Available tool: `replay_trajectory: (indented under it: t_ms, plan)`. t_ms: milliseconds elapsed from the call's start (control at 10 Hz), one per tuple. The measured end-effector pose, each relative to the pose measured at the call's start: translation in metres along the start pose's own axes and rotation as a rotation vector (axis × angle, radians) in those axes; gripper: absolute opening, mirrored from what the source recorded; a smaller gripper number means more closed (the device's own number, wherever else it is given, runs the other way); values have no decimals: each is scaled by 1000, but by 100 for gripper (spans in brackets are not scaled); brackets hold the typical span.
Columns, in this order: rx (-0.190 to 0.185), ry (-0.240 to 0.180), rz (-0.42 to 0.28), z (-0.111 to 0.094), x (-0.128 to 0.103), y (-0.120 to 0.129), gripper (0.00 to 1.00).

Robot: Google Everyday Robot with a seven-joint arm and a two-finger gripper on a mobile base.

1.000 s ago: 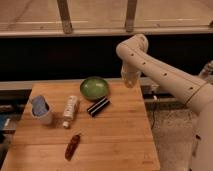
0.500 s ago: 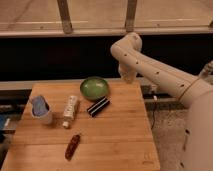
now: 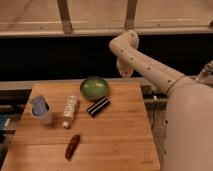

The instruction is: Push the ceramic bowl across the table

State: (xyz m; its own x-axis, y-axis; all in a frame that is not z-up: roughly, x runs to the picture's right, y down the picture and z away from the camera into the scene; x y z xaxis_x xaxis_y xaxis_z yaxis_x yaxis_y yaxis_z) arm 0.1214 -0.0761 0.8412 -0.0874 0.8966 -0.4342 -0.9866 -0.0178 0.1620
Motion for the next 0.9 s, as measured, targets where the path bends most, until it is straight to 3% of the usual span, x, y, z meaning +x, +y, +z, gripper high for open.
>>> replay_trajectory:
  t_ms: [200, 300, 700, 900]
  plan:
    - [-101, 49, -25, 15, 8, 16, 0]
    - [-117, 55, -28, 16, 8, 17, 0]
    - [-113, 58, -33, 17, 9, 18, 0]
    - [-93, 87, -58, 31, 8, 28, 0]
